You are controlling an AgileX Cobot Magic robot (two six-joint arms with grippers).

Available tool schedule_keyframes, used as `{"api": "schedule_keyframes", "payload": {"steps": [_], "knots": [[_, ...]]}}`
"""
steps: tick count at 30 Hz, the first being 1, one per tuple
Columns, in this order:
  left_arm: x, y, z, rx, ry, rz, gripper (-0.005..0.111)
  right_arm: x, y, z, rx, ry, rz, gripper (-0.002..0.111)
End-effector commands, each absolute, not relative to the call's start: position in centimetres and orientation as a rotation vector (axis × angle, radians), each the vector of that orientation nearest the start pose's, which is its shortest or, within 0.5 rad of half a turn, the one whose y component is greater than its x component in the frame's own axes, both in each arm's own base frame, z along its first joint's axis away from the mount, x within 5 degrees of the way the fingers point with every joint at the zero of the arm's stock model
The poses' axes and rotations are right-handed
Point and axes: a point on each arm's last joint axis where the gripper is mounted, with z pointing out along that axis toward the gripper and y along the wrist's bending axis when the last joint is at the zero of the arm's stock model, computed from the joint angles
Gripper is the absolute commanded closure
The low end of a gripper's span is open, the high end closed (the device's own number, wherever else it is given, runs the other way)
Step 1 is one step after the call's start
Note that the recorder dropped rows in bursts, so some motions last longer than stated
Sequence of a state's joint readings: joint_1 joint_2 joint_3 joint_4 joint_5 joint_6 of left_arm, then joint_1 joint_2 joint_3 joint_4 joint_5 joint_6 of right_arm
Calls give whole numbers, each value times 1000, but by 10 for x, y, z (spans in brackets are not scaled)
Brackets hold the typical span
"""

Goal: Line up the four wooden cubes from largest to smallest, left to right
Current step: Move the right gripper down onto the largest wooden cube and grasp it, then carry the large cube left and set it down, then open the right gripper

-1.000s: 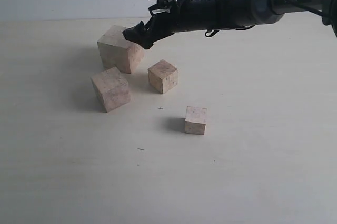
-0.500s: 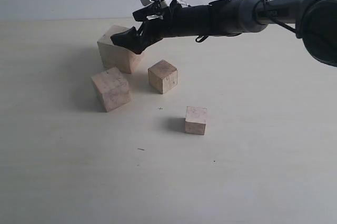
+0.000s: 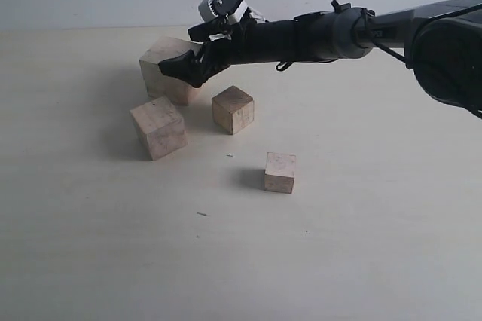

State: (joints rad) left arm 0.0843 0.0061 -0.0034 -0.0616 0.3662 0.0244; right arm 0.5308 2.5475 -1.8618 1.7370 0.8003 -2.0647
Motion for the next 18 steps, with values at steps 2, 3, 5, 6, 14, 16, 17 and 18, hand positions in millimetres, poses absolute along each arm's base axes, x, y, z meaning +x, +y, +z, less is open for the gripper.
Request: {"api": "schedule_keyframes", "payload": {"steps": [2,3,5,6,14,16,17,18], "knots": [[53,2,181,-87,1834,14,107,432,324,93,-1193,1602,930,7],[53,2,181,-87,1834,14,107,432,324,92,-1192,1607,927,7],[53,2,181,-87,1834,14,107,432,324,89,-1192,1613,927,7],[53,2,181,-87,1834,14,107,432,324,87,-1192,1617,928,7],[53,2,181,-87,1834,14,107,433,323,77,-1188,1646,910,21],[53,2,181,-87,1834,14,107,433,323,77,-1188,1646,910,37],[53,2,181,-87,1834,14,107,433,323,79,-1186,1646,911,46],[53,2,181,-87,1834,14,107,433,323,80,-1176,1652,922,59]]}}
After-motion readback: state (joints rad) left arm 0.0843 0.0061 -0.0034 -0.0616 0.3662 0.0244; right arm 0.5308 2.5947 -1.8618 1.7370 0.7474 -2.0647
